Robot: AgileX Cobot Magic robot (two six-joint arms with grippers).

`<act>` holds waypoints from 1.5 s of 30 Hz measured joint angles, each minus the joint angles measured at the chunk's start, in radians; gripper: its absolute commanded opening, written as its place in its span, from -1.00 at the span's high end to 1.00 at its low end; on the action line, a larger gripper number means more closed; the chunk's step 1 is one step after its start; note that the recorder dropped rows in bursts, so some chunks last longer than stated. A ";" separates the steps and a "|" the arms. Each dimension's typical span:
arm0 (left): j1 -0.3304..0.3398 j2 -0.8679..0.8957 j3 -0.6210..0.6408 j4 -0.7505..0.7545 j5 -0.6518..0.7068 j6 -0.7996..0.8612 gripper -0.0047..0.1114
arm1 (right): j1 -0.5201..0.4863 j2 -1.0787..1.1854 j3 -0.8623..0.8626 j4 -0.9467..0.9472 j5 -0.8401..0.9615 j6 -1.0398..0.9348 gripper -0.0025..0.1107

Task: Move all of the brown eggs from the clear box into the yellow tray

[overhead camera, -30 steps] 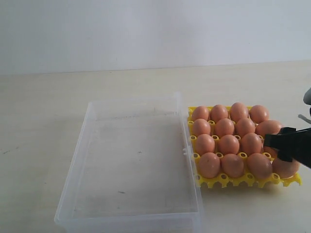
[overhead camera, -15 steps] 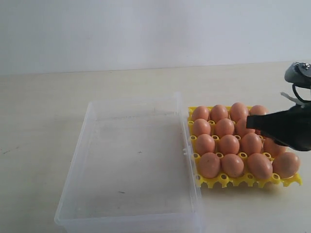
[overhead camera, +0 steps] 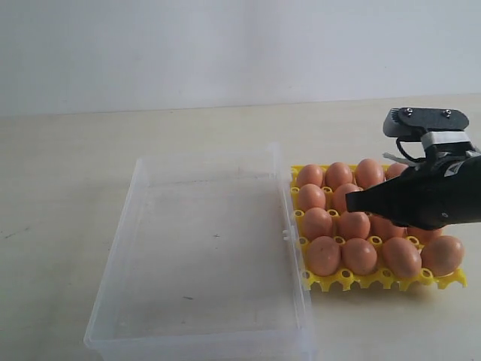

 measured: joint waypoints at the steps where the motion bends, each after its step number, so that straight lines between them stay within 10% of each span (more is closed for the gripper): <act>1: 0.000 0.000 0.000 0.000 0.000 0.000 0.92 | -0.011 0.000 0.000 -0.003 -0.002 0.000 0.96; 18: 0.000 0.000 0.000 0.000 0.000 0.000 0.92 | -0.103 -0.056 0.000 -0.114 0.112 0.068 0.23; 24: 0.000 0.000 0.000 0.000 0.000 0.000 0.92 | -0.125 -0.116 0.000 -0.119 0.119 0.070 0.28; 31: 0.000 0.000 0.000 0.000 0.000 0.000 0.92 | -0.217 -0.194 0.012 -0.153 0.162 0.072 0.96; 45: 0.000 0.000 0.000 0.000 0.000 0.000 0.92 | -0.300 -0.193 0.118 -0.173 0.089 0.110 0.96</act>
